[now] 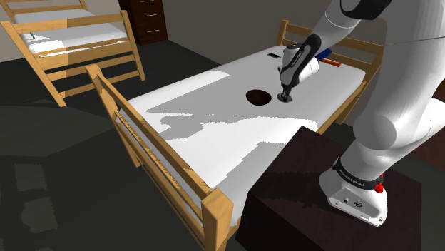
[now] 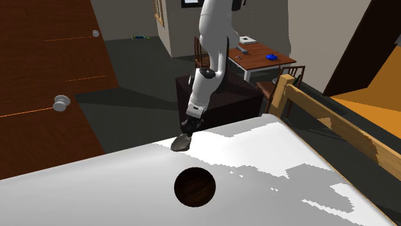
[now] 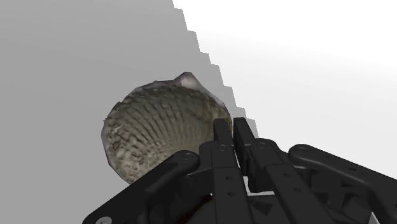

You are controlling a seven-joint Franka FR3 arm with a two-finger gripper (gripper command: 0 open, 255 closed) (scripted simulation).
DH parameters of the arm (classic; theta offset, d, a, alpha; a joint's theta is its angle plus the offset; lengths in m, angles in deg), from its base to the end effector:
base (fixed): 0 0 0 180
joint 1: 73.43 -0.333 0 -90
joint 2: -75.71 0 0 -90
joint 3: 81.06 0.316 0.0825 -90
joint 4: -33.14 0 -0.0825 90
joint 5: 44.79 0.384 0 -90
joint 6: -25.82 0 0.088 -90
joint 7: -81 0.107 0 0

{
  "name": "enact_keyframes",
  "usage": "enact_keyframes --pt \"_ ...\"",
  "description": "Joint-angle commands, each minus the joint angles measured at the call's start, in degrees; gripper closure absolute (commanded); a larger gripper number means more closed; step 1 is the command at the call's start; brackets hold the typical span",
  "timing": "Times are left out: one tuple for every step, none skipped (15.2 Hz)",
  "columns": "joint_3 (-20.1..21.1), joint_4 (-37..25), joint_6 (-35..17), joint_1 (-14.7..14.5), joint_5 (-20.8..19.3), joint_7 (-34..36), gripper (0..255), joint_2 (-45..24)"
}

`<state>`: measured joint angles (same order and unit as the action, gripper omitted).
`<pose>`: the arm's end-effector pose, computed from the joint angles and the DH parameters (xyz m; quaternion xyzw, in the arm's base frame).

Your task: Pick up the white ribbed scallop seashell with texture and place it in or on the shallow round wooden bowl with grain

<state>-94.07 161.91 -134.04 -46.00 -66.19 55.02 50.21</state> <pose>0.4259 -0.3453 0.1779 0.9899 0.0593 -0.0275 0.1257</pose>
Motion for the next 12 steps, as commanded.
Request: enact_keyframes --pt "0.1 0.5 1.1 0.0 0.1 -0.4 255 1.6" --pt "0.1 0.6 1.4 0.0 0.1 -0.5 255 2.0" --pt "0.8 -1.6 2.8 -0.2 0.9 -0.4 255 1.1" --pt "1.4 -3.8 4.2 -0.4 1.6 -0.4 255 0.2" --pt "2.0 -6.1 5.7 -0.7 2.2 -0.4 255 -0.8" --pt "2.5 -8.4 7.1 -0.9 2.8 -0.3 255 -1.8" --pt "3.0 -10.8 8.6 -1.2 3.4 -0.3 255 -2.9" --pt "3.5 -13.3 10.0 -1.4 4.0 -0.3 255 -4.0" --pt "3.9 -15.9 11.5 -1.6 4.5 -0.2 255 -5.2" --pt "4.3 -18.5 13.1 -1.9 5.0 -0.2 255 -6.4" --pt "4.7 -21.3 14.6 -2.1 5.4 -0.2 255 -7.7" --pt "5.1 -24.1 16.2 -2.3 5.9 -0.2 255 -9.1"
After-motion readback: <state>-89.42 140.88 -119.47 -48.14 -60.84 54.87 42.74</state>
